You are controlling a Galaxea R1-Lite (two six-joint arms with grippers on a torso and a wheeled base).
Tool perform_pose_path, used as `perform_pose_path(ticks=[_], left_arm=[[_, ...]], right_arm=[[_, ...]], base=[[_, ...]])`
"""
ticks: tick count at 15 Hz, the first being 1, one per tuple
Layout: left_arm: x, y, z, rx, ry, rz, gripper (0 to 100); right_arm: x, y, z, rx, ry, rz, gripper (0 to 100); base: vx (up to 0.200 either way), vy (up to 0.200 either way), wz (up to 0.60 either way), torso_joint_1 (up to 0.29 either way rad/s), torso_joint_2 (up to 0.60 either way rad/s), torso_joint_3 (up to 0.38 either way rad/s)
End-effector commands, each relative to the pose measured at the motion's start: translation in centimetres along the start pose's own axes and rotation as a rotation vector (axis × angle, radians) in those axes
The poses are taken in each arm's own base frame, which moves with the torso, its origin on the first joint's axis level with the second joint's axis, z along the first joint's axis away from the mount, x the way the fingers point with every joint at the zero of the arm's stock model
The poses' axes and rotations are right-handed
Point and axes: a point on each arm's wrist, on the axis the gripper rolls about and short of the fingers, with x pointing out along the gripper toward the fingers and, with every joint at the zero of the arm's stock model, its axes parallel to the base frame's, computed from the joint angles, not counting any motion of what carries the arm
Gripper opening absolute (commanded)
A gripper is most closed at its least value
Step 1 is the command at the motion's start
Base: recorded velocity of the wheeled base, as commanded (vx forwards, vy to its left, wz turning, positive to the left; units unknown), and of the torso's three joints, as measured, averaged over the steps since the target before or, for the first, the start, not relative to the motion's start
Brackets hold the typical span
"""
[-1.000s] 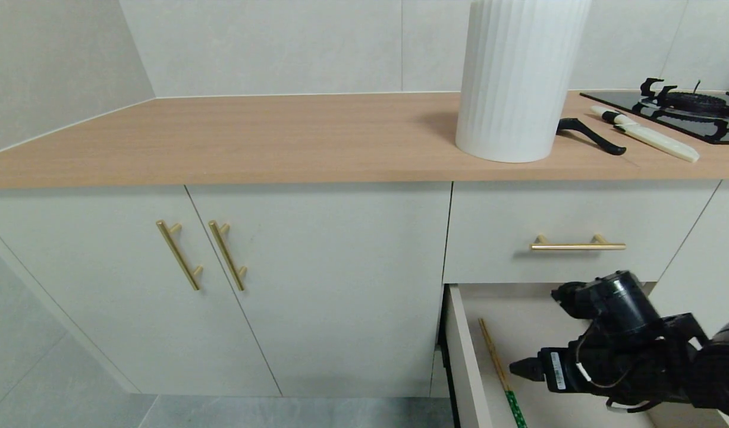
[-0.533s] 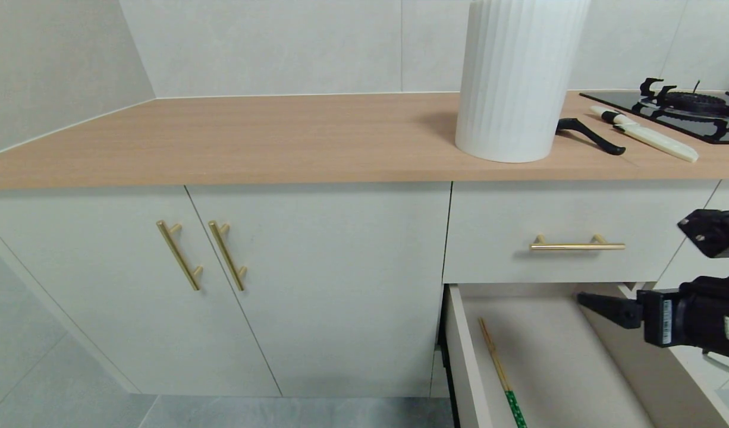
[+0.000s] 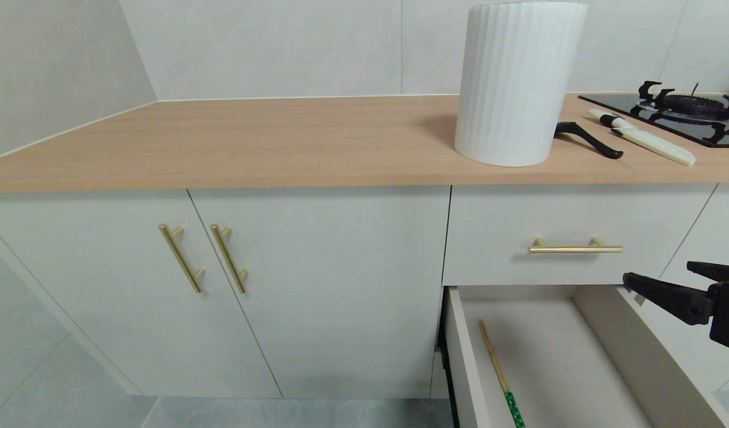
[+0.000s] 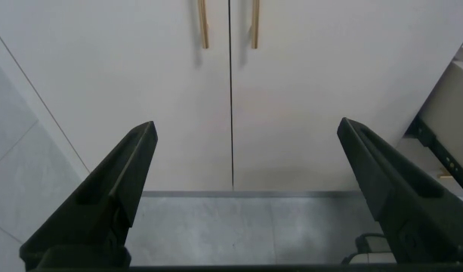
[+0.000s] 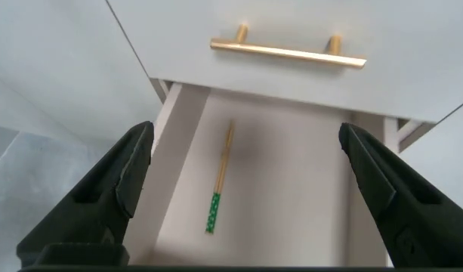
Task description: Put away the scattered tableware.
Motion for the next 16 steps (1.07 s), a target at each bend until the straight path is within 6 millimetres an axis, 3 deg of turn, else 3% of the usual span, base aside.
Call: perform_pose_path(ticks=[1, 7, 16], left_arm=[[0.00, 0.00, 0.00, 0.000, 0.000, -0.001, 100], [0.00, 0.00, 0.00, 0.000, 0.000, -0.001, 100], [0.00, 0.00, 0.00, 0.000, 0.000, -0.001, 100]], right_arm=[[-0.31, -0.01, -0.03, 0.000, -0.011, 0.001, 100], [-0.26, -0.01, -0.16, -0.002, -0.006, 0.003, 100], [-0.05, 0.02, -0.72, -0.028, 0.017, 0.006, 100]], base=[[0.000, 0.000, 0.00, 0.105, -0.31, -0.222], [0.000, 0.000, 0.00, 0.102, -0.41, -0.271], [0.000, 0.000, 0.00, 0.239, -0.47, -0.273]])
